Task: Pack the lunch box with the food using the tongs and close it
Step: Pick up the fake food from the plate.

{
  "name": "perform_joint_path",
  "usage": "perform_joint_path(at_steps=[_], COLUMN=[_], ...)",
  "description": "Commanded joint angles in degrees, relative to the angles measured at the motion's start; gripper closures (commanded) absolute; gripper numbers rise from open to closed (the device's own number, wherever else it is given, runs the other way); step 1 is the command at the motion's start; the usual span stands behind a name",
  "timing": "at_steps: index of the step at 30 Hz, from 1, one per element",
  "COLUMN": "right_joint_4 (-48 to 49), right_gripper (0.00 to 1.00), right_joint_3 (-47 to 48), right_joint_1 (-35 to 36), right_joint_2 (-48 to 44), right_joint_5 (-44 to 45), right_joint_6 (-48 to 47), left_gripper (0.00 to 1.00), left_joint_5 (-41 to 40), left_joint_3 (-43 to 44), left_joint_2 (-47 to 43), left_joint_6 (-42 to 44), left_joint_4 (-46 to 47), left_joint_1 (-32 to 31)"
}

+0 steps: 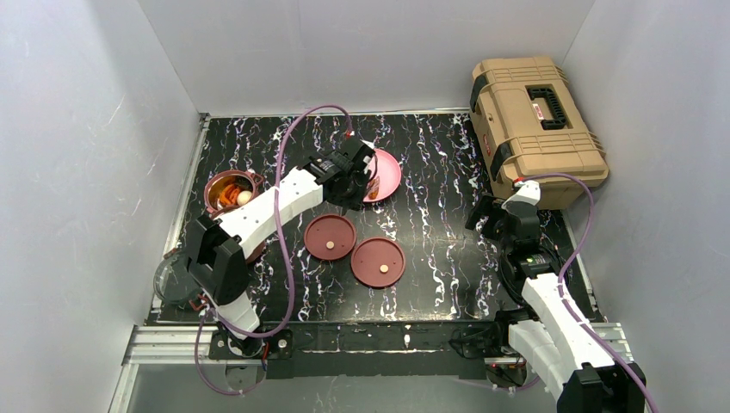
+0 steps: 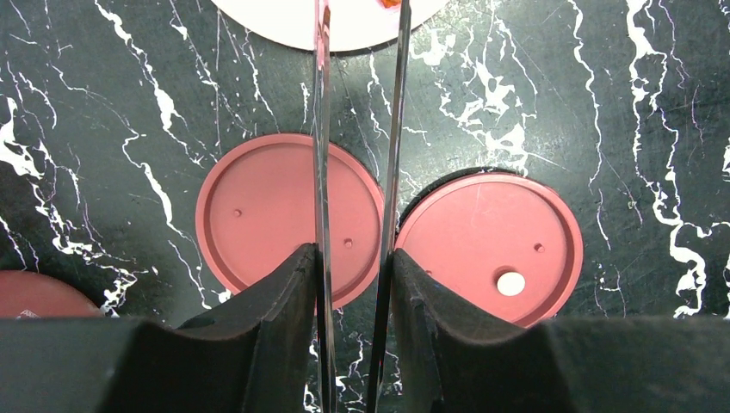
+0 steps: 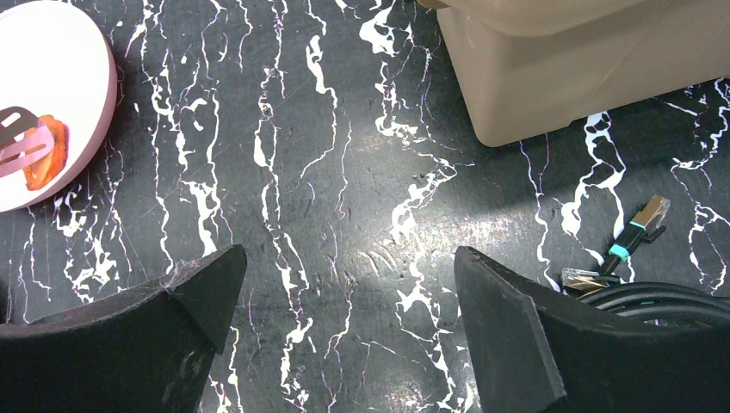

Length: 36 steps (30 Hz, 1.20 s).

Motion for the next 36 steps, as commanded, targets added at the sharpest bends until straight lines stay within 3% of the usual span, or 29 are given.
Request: perform_joint_path(at_steps=[1, 29, 36], right_joint_4=[2.11, 2.19, 2.27], right_gripper=[0.0, 0.0, 0.0], right_joint_3=[0.96, 1.0, 1.0], right_joint_1=[-0.07, -0.07, -0.07], right_joint_2=[-0.14, 0.78, 0.79], right_joint_5=[0.12, -0.21, -0.23], right_joint_6=[0.29, 0.38, 0.47], left_gripper=[0.66, 0.67, 0.74], left_joint_5=[-0.85, -3.41, -7.16], left_joint_3=[2.51, 4.85, 5.71], left_joint_2=[0.64, 4.16, 4.48], left_joint_6=[0.27, 1.58, 1.07], left_joint_4=[-1.39, -4.2, -6.76], left_joint_1=[-0.45, -2.42, -2.43])
